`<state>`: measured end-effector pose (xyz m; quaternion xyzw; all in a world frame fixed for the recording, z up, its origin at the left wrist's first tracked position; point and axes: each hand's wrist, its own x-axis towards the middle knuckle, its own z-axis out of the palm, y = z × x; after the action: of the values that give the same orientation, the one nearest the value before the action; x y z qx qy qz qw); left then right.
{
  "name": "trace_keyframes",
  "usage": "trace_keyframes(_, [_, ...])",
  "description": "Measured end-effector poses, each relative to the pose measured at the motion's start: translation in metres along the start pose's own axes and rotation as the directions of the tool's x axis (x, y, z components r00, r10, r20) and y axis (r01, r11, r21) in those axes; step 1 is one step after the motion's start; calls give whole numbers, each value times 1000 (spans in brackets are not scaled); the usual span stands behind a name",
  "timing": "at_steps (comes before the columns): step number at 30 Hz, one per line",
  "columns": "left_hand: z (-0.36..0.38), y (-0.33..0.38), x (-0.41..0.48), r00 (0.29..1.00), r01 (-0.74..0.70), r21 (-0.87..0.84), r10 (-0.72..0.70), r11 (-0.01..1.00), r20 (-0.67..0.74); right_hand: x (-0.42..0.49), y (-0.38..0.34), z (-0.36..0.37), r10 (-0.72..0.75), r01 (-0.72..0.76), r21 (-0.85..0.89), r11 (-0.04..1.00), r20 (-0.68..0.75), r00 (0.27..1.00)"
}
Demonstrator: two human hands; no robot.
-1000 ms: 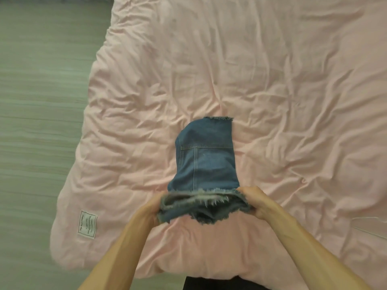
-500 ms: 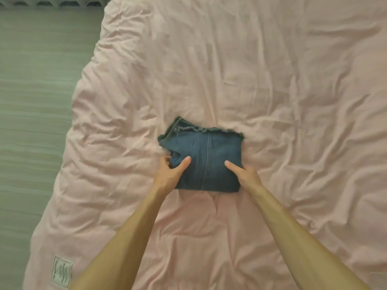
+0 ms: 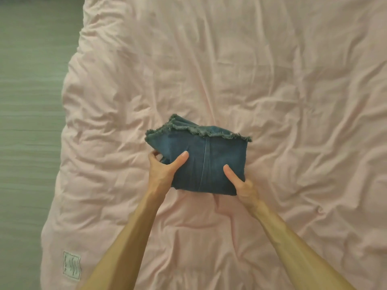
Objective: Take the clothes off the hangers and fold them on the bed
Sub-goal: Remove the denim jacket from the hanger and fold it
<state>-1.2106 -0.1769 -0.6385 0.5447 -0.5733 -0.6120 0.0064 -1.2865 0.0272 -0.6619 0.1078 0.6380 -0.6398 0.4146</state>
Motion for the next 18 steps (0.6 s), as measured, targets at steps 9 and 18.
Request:
trace_keyframes(9, [-14,-59,-11,995,97,42,-97,994,-9,4,63,-1,72,-142,-309,941,-226,972])
trace_keyframes(18, [-11,-55,-16,990,28,458,39,889,-135,-1,45,6,-92,-43,-535,844,-223,970])
